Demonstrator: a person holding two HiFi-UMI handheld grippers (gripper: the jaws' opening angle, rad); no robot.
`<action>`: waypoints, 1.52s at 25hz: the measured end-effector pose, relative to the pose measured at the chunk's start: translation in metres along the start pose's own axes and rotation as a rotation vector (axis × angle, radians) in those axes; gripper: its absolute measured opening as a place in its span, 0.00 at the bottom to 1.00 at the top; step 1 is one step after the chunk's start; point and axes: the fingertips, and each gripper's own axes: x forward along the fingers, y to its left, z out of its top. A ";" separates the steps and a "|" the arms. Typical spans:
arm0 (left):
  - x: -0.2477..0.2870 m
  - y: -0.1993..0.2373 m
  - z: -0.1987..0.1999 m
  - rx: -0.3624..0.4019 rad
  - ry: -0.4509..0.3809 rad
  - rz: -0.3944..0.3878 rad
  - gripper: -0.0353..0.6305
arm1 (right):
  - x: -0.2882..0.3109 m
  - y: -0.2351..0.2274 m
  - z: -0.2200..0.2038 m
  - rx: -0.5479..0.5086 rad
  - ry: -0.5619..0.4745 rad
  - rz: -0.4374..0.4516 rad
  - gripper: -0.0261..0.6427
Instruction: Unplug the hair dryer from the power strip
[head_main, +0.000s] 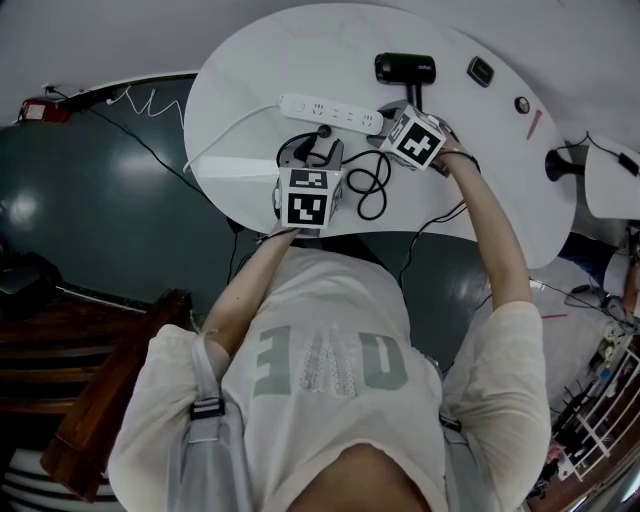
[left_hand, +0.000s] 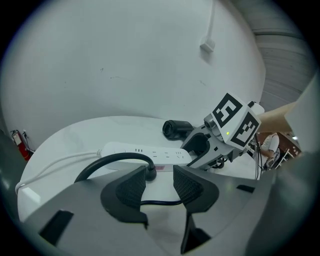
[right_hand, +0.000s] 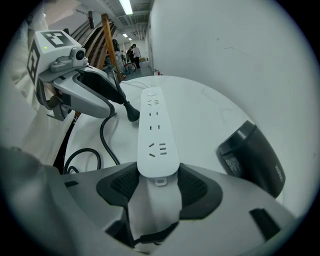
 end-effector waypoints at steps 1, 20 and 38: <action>0.000 0.000 -0.002 -0.011 0.008 -0.001 0.31 | 0.000 0.000 0.000 0.001 0.000 0.000 0.42; -0.056 -0.051 0.012 -0.077 -0.036 -0.139 0.30 | -0.001 0.000 -0.001 0.007 -0.009 -0.017 0.42; -0.116 -0.031 0.184 0.220 -0.466 -0.034 0.30 | -0.002 0.003 0.000 0.062 -0.024 -0.068 0.42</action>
